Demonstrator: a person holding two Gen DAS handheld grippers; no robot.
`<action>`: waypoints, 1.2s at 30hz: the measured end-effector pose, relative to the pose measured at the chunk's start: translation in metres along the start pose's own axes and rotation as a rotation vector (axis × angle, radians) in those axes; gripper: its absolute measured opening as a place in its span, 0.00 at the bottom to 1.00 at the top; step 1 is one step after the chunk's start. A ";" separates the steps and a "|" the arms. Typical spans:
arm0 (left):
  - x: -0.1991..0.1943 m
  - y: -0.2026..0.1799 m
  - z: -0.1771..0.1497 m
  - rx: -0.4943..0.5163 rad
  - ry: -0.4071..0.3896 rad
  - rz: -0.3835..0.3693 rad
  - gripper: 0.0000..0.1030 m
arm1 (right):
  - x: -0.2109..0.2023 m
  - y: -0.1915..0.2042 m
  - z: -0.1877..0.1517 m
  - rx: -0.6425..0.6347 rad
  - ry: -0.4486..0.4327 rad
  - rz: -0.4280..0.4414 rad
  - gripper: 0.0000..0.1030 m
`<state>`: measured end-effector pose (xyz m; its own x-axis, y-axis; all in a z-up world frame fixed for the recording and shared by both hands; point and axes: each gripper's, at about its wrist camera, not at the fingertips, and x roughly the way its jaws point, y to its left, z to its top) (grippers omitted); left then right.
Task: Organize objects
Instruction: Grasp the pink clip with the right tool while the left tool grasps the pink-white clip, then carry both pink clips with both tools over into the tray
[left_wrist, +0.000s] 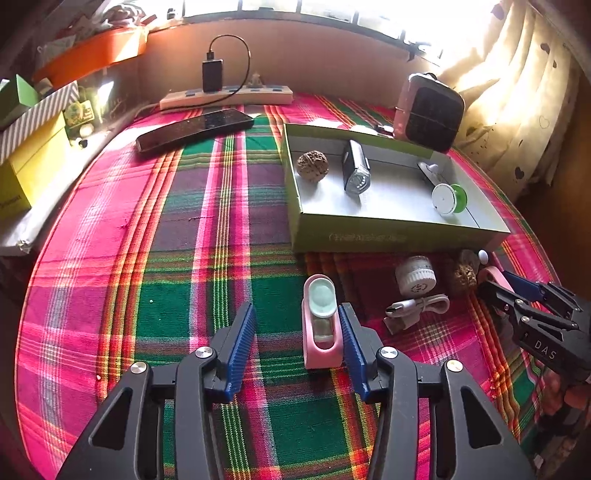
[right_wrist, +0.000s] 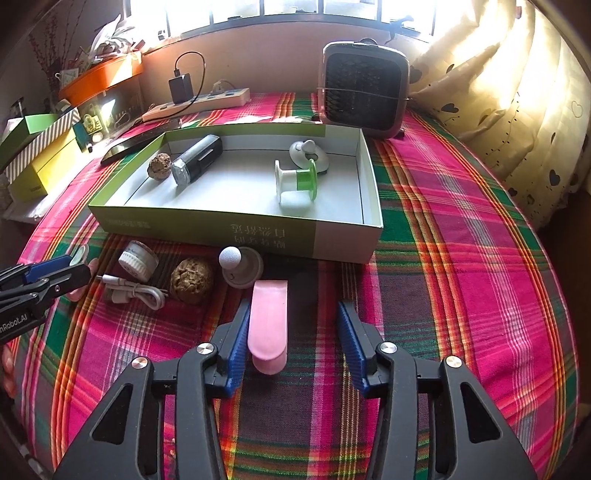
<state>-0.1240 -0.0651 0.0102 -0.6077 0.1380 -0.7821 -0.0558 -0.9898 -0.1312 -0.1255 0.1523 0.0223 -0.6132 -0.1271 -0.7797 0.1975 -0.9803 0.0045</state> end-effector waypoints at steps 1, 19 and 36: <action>0.000 -0.001 0.000 0.006 -0.001 0.009 0.38 | 0.000 0.000 0.000 -0.002 -0.001 0.003 0.37; 0.000 0.002 -0.002 0.021 -0.017 0.043 0.15 | -0.001 0.001 0.000 -0.007 -0.005 0.011 0.19; 0.000 0.004 -0.002 0.015 -0.018 0.036 0.15 | -0.002 0.000 -0.001 -0.002 -0.010 0.018 0.18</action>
<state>-0.1228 -0.0693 0.0081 -0.6239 0.1014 -0.7749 -0.0449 -0.9946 -0.0940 -0.1237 0.1528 0.0235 -0.6172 -0.1458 -0.7731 0.2099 -0.9776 0.0168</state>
